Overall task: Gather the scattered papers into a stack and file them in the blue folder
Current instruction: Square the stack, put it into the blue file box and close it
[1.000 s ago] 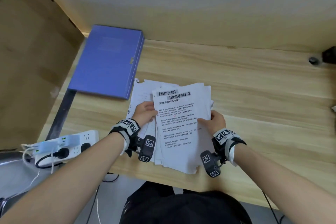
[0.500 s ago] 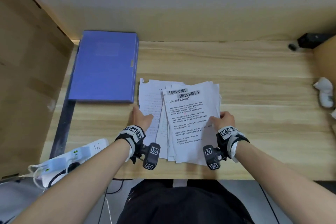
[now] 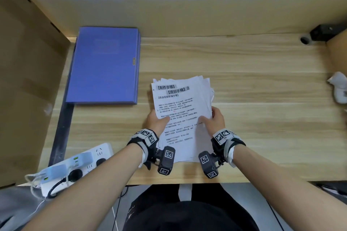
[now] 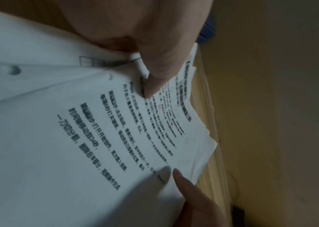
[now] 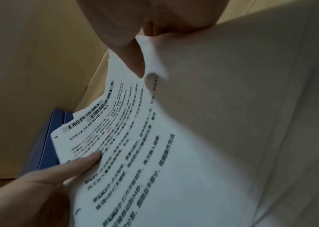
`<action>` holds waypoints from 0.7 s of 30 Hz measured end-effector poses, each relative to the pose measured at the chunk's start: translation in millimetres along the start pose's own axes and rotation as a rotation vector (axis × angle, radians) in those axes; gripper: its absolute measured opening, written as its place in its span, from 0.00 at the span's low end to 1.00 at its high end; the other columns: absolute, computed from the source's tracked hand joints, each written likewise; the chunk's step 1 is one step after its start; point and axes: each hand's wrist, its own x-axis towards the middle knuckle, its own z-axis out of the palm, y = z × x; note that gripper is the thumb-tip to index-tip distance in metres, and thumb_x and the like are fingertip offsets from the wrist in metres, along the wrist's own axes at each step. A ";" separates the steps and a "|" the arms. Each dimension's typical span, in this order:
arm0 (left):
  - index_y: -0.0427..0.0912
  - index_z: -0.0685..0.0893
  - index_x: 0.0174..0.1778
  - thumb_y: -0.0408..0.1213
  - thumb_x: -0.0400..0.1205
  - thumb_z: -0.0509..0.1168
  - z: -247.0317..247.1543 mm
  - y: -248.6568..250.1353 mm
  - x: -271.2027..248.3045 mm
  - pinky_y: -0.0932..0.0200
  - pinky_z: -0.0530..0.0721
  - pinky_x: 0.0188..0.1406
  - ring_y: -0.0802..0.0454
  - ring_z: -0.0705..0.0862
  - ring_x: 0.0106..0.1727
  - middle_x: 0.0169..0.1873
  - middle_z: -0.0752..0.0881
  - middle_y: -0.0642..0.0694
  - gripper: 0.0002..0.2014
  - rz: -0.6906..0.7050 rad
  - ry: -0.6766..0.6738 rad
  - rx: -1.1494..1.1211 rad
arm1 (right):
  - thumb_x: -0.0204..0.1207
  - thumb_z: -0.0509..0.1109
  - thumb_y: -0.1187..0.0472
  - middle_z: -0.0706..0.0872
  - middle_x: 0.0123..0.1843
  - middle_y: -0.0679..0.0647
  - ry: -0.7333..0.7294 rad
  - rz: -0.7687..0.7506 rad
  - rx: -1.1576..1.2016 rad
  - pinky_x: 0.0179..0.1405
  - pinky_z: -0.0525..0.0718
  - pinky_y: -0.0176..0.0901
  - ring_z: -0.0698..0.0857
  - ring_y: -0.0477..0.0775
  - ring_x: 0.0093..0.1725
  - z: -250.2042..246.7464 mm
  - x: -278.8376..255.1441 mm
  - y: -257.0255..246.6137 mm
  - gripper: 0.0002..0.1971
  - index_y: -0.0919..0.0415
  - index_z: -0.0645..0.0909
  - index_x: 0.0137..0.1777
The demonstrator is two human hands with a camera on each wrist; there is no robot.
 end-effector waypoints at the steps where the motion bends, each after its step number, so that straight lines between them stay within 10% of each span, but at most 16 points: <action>1: 0.47 0.84 0.55 0.35 0.77 0.72 -0.2 1.0 -1.8 0.42 0.86 0.61 0.45 0.88 0.56 0.57 0.90 0.47 0.12 -0.018 0.012 -0.024 | 0.66 0.75 0.68 0.85 0.59 0.56 -0.006 0.012 0.034 0.52 0.84 0.51 0.84 0.59 0.56 -1.6 -0.3 -2.0 0.30 0.63 0.74 0.69; 5: 0.44 0.86 0.57 0.30 0.81 0.68 -3.3 18.8 -13.9 0.40 0.84 0.64 0.43 0.87 0.59 0.59 0.89 0.45 0.10 0.033 -0.024 -0.094 | 0.70 0.77 0.67 0.86 0.56 0.58 -0.094 0.034 0.107 0.37 0.82 0.42 0.84 0.58 0.50 -18.2 3.4 -19.0 0.23 0.67 0.78 0.65; 8: 0.38 0.83 0.65 0.27 0.83 0.65 -7.2 47.6 -25.9 0.44 0.82 0.65 0.44 0.85 0.61 0.60 0.87 0.44 0.14 0.109 -0.040 -0.132 | 0.69 0.80 0.62 0.89 0.59 0.64 -0.134 0.021 0.163 0.54 0.87 0.54 0.88 0.63 0.56 -32.4 12.2 -41.6 0.23 0.69 0.83 0.63; 17: 0.39 0.84 0.62 0.28 0.80 0.70 -21.6 167.3 -56.9 0.39 0.85 0.63 0.45 0.88 0.59 0.58 0.89 0.44 0.14 0.391 -0.032 -0.148 | 0.66 0.80 0.64 0.90 0.57 0.63 -0.156 -0.284 0.299 0.63 0.84 0.66 0.88 0.62 0.55 -96.1 12.4 -155.7 0.14 0.60 0.86 0.52; 21: 0.44 0.86 0.54 0.26 0.75 0.75 -23.1 199.0 -71.8 0.66 0.88 0.53 0.70 0.89 0.42 0.43 0.89 0.59 0.14 0.518 -0.056 -0.140 | 0.59 0.80 0.62 0.90 0.56 0.67 -0.134 -0.457 0.314 0.56 0.85 0.64 0.87 0.61 0.51 -132.2 0.8 -180.5 0.13 0.56 0.87 0.46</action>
